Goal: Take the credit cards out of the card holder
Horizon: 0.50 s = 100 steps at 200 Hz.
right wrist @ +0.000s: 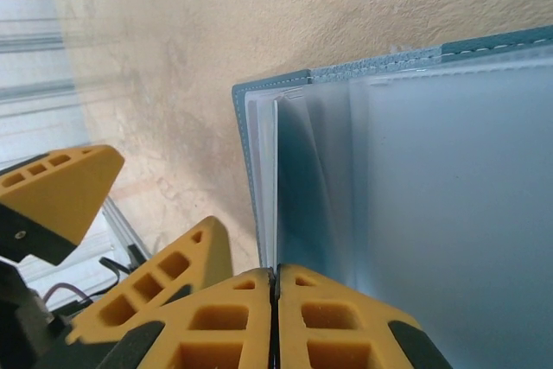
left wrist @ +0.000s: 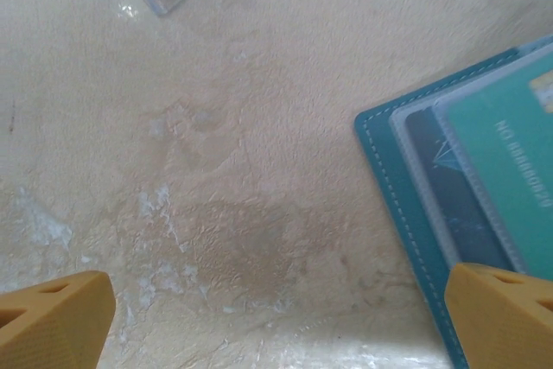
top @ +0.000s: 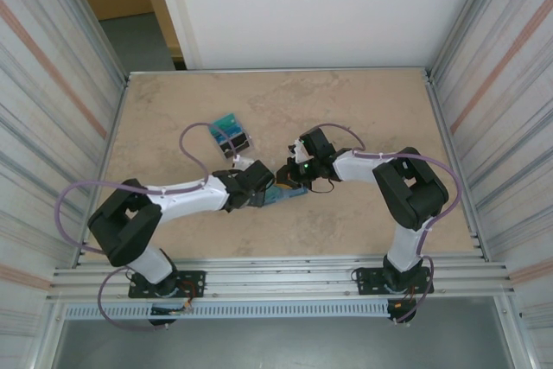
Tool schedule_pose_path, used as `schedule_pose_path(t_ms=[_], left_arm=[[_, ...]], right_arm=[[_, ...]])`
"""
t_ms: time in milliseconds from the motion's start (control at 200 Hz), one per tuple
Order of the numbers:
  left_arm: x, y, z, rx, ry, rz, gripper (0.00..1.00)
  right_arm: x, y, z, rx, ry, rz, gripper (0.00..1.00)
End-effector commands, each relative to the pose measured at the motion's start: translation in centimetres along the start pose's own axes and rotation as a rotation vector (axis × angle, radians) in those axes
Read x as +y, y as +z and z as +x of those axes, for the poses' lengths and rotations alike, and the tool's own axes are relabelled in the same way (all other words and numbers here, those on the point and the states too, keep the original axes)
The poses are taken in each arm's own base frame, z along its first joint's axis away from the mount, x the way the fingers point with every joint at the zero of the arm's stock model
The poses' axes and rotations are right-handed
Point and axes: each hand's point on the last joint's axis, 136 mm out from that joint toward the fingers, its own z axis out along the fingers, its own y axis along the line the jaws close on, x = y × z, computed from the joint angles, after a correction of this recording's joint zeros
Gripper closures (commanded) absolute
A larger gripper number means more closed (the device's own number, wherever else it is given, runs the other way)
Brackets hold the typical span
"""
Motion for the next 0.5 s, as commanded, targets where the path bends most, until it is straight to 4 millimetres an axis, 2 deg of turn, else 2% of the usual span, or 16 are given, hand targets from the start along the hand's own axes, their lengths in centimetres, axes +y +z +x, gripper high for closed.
schedule_pose_path(t_ms=[0,115,286,496], left_arm=[[-0.5,-1.6,-1.9,-0.046,-0.067,0.045,0.01],[-1.0,-1.4,-2.6,-0.055,-0.078,0.081,0.01],[-1.9,0.0,-2.5,-0.026,-0.061,0.114,0.01],[-1.3,1.5,-1.1,0.026,-0.068,0.083,0.01]], right_arm=[[-0.5,-0.2,-0.1,-0.009,0.019,0.017,0.90],[-0.7,-0.1,0.0,-0.006,0.020,0.020,0.87],[-0.9,0.2,0.0,-0.003,0.028,0.019,0.85],[-0.5,0.5,-0.1,0.007,0.035,-0.016,0.84]])
